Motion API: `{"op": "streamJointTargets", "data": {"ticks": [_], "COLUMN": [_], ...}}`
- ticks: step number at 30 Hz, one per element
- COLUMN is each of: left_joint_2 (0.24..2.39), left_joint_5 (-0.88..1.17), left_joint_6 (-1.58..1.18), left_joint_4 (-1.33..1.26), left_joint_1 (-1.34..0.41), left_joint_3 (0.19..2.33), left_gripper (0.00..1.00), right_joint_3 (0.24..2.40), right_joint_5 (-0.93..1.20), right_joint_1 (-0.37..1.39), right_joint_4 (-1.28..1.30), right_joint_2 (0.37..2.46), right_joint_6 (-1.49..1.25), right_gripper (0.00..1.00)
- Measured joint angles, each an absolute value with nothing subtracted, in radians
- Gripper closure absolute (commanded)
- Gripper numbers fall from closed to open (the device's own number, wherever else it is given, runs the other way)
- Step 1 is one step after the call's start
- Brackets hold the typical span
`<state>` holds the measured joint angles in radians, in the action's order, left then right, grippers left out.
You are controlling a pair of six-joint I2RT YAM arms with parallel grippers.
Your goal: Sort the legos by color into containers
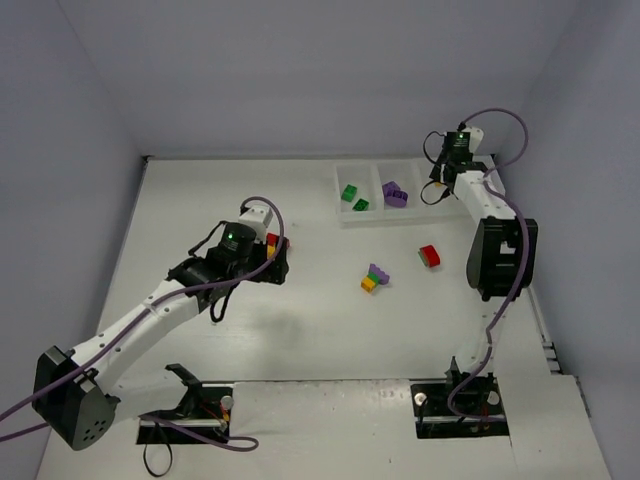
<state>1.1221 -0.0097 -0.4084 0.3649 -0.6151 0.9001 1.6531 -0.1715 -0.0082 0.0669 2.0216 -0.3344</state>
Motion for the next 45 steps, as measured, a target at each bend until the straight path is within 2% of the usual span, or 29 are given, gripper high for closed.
{"op": "streamJointTargets", "data": {"ticks": [1, 2, 5, 8, 17, 23, 28, 33, 42, 45], "left_joint_2": [1.122, 1.122, 1.132, 1.172, 1.477, 1.650, 1.779, 1.870, 1.911, 1.916], "left_joint_5": [-0.019, -0.028, -0.057, -0.086, -0.162, -0.165, -0.153, -0.109, -0.023, -0.008], "left_joint_6": [-0.414, -0.421, -0.438, -0.461, -0.450, -0.376, -0.315, -0.267, -0.208, -0.177], "left_joint_4": [0.369, 0.372, 0.372, 0.371, 0.394, 0.393, 0.390, 0.386, 0.340, 0.314], "left_joint_1": [-0.615, -0.615, -0.615, -0.615, -0.606, -0.559, -0.505, -0.429, -0.406, -0.408], "left_joint_3": [0.900, 0.900, 0.900, 0.900, 1.046, 1.175, 1.250, 1.291, 1.311, 1.314], "left_gripper": [0.14, 0.14, 0.14, 0.14, 0.14, 0.14, 0.14, 0.14, 0.15, 0.21], "right_joint_3": [1.674, 1.692, 1.729, 1.745, 1.715, 1.570, 1.479, 1.346, 1.151, 1.131], "right_joint_5": [-0.166, -0.162, -0.151, -0.147, -0.115, -0.059, -0.032, 0.054, 0.107, 0.125], "right_joint_1": [-0.012, -0.012, -0.014, -0.014, -0.014, 0.009, 0.134, 0.228, 0.221, 0.221], "right_joint_4": [0.066, 0.068, 0.072, 0.072, 0.072, 0.065, 0.051, 0.038, 0.064, 0.063], "right_joint_2": [2.053, 2.078, 2.135, 2.154, 2.100, 1.879, 1.700, 1.587, 1.428, 1.398], "right_joint_6": [-0.332, -0.332, -0.330, -0.318, -0.276, -0.279, -0.285, -0.303, -0.313, -0.313], "right_gripper": [0.75, 0.63, 0.43, 0.36, 0.34, 0.33, 0.33, 0.33, 0.32, 0.32]}}
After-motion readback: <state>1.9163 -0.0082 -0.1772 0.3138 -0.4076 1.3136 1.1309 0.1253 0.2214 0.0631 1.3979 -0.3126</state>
